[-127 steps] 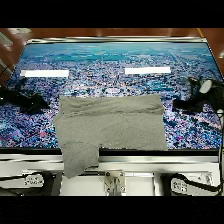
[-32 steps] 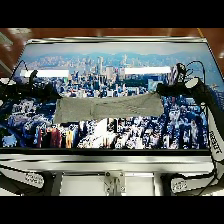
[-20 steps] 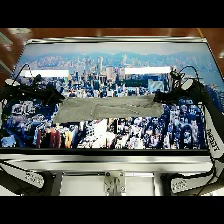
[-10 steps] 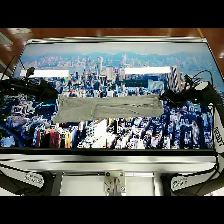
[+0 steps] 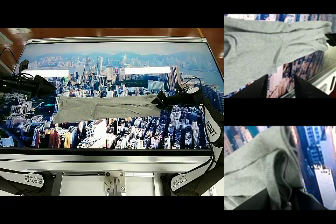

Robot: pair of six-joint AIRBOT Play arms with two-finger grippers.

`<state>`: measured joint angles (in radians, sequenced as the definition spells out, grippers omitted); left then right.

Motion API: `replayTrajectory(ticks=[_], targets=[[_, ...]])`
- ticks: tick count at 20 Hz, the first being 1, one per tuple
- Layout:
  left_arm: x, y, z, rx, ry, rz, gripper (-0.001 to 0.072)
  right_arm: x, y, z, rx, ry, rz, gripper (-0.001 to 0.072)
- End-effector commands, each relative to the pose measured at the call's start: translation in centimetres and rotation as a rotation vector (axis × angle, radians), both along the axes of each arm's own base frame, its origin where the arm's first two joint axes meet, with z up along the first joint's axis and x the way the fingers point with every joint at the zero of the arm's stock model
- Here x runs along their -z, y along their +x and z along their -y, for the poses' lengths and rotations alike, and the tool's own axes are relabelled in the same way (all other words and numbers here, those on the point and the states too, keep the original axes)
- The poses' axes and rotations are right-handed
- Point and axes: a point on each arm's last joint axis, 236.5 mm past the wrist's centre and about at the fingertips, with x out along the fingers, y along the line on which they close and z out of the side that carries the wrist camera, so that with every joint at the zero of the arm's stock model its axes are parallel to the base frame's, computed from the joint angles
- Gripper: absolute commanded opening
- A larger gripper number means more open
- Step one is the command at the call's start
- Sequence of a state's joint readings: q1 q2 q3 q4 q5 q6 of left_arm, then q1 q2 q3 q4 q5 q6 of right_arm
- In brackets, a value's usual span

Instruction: Fold the shirts.

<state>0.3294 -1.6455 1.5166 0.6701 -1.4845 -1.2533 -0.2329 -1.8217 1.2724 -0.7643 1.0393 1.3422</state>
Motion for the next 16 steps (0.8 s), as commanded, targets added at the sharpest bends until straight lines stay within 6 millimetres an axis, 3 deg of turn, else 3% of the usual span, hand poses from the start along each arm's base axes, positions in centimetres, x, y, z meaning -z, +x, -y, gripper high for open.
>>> replayTrajectory(ticks=[1, 2, 3, 6, 8, 9, 12, 14, 16], targets=[[-1.1, 0.2, 0.7, 0.0, -0.04, 0.022, 0.0392, 0.1, -0.2, -0.8, -0.006, 0.029, -0.012, 0.0253], [-1.2, 0.2, 0.9, 0.004, -0.044, 0.023, 0.0392, 0.1, -0.3, -0.8, -0.01, 0.032, -0.016, 0.0121], [-1.2, 0.2, 1.1, 0.007, -0.045, 0.023, 0.0392, -0.1, -0.4, -1.0, -0.015, 0.039, -0.019, 0.0068], [-1.2, 0.2, 2.1, 0.03, -0.043, 0.028, 0.0342, -1.9, -0.8, -1.7, -0.084, 0.059, 0.027, 0.0068], [-1.1, 0.3, 3.5, 0.076, -0.029, 0.066, 0.0063, -4.8, -0.6, -1.7, -0.116, 0.044, 0.097, 0.0068], [-0.8, 0.5, 4.4, 0.096, -0.022, 0.082, 0.0039, -6.9, -0.4, -1.7, -0.122, 0.029, 0.146, 0.0068], [0.5, 1.4, 9.3, 0.128, -0.004, 0.108, 0.0038, -13.7, -0.8, -2.0, -0.146, 0.0, 0.28, 0.0067], [1.7, 1.6, 14.0, 0.137, 0.012, 0.124, 0.0038, -18.4, -2.0, -2.6, -0.161, -0.011, 0.355, 0.0067], [2.8, 0.5, 19.2, 0.18, 0.024, 0.143, 0.0038, -22.5, -3.5, -3.1, -0.16, -0.017, 0.413, 0.0068]])
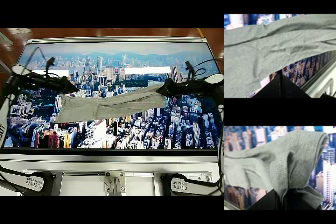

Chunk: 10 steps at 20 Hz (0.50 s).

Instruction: Fold the shirts.

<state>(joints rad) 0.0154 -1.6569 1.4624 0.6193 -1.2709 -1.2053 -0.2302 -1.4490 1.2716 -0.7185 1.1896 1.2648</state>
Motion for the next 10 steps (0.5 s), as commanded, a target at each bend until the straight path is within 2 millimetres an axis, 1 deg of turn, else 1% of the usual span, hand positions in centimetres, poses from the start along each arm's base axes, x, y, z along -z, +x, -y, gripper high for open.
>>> replayTrajectory(ticks=[1, 3, 4, 7, 9, 10], targets=[[1.8, -1.0, 8.2, 0.037, 0.026, 0.051, 0.0038, -7.5, -2.9, -1.1, -0.011, -0.003, 0.112, 0.0068], [2.6, -2.5, 13.0, 0.054, 0.033, 0.068, 0.0038, -10.7, -4.9, -1.8, -0.008, 0.002, 0.15, 0.0068], [2.9, -2.9, 15.0, 0.047, 0.034, 0.082, 0.0038, -12.1, -6.1, -2.2, -0.012, 0.006, 0.161, 0.0068], [3.4, -4.3, 20.9, 0.019, 0.014, 0.111, 0.0038, -15.4, -9.3, -3.2, -0.017, 0.014, 0.189, 0.0068], [3.7, -6.6, 25.3, 0.022, -0.05, 0.077, 0.0038, -17.0, -10.9, -3.5, -0.006, 0.012, 0.211, 0.0068], [4.3, -7.9, 27.1, 0.027, -0.076, 0.042, 0.0038, -17.6, -11.6, -3.6, -0.001, 0.013, 0.218, 0.0068]])
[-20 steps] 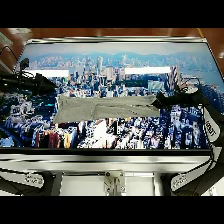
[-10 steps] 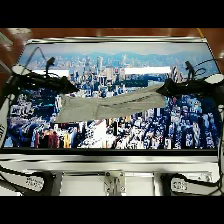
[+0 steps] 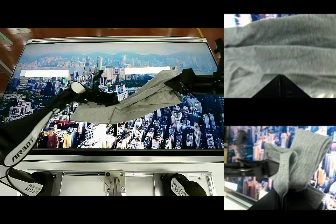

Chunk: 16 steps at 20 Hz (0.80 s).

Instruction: Fold the shirts.

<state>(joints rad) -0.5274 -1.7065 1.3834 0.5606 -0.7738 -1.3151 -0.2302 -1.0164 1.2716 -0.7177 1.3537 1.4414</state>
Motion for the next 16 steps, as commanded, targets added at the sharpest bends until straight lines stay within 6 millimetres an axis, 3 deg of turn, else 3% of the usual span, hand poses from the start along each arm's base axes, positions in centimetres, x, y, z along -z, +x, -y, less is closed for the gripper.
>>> replayTrajectory(ticks=[1, 3, 5, 8, 10, 11, 13, 16], targets=[[1.4, -4.0, 7.1, -0.02, -0.09, -0.086, 0.0038, -2.8, -3.2, -0.8, 0.014, 0.009, 0.021, 0.0068], [2.8, -6.6, 9.9, -0.016, -0.141, -0.202, 0.0038, -3.6, -4.1, -1.0, 0.018, 0.007, 0.036, 0.0068], [3.4, -7.2, 11.3, -0.048, -0.198, -0.289, 0.0038, -3.9, -4.5, -1.0, 0.022, 0.006, 0.045, 0.0068], [2.0, -3.6, 9.4, -0.104, -0.252, -0.249, 0.0037, -2.5, -4.5, -0.3, 0.033, -0.064, 0.016, 0.0068], [-0.6, 0.5, 5.9, -0.156, -0.276, -0.162, 0.0036, -0.5, -4.3, -0.2, 0.025, -0.144, -0.029, 0.0068], [-2.5, 2.7, 3.4, -0.186, -0.281, -0.107, 0.0036, 0.3, -3.9, -1.0, 0.0, -0.162, -0.035, 0.0068], [-6.8, 6.1, -2.3, -0.229, -0.261, 0.024, 0.0036, 0.7, -1.9, -4.0, -0.043, -0.151, 0.007, 0.0068], [-14.7, 9.0, -12.3, -0.314, -0.235, 0.221, 0.0036, 2.6, 1.8, -10.8, -0.104, -0.106, 0.065, 0.0068]])
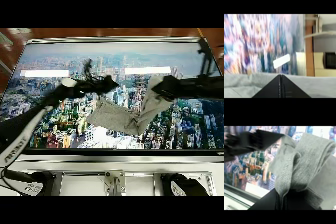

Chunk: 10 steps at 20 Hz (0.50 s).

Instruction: Fold the shirts.

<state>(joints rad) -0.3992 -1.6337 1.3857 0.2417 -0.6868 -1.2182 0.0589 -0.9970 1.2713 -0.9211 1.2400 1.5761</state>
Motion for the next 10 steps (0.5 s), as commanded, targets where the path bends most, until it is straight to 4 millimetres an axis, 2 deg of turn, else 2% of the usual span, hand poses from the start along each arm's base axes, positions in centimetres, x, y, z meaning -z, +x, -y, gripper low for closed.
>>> replayTrajectory(ticks=[1, 3, 5, 6, 8, 9, 10], targets=[[-8.7, 2.6, -11.4, -0.133, 0.055, 0.2, 0.0036, 2.8, 3.8, -7.1, -0.053, 0.018, 0.055, 0.0068], [-14.3, 2.2, -17.3, -0.229, 0.05, 0.3, 0.0036, 7.2, 5.0, -12.5, -0.098, 0.033, 0.01, 0.0068], [-19.0, 0.6, -21.7, -0.299, 0.055, 0.389, 0.0036, 11.9, 5.5, -17.6, -0.113, 0.066, -0.047, 0.0068], [-20.9, -0.6, -23.3, -0.32, 0.061, 0.426, 0.0036, 14.2, 5.7, -19.7, -0.103, 0.089, -0.076, 0.0068], [-23.4, -3.1, -25.1, -0.329, 0.077, 0.478, 0.0037, 18.5, 5.8, -23.2, -0.054, 0.148, -0.149, 0.0069], [-24.2, -4.2, -25.3, -0.318, 0.084, 0.494, 0.0037, 20.4, 6.0, -24.4, -0.013, 0.178, -0.182, 0.0096], [-24.7, -5.4, -25.1, -0.296, 0.091, 0.505, 0.0036, 21.8, 6.3, -25.2, 0.028, 0.202, -0.206, 0.0218]])
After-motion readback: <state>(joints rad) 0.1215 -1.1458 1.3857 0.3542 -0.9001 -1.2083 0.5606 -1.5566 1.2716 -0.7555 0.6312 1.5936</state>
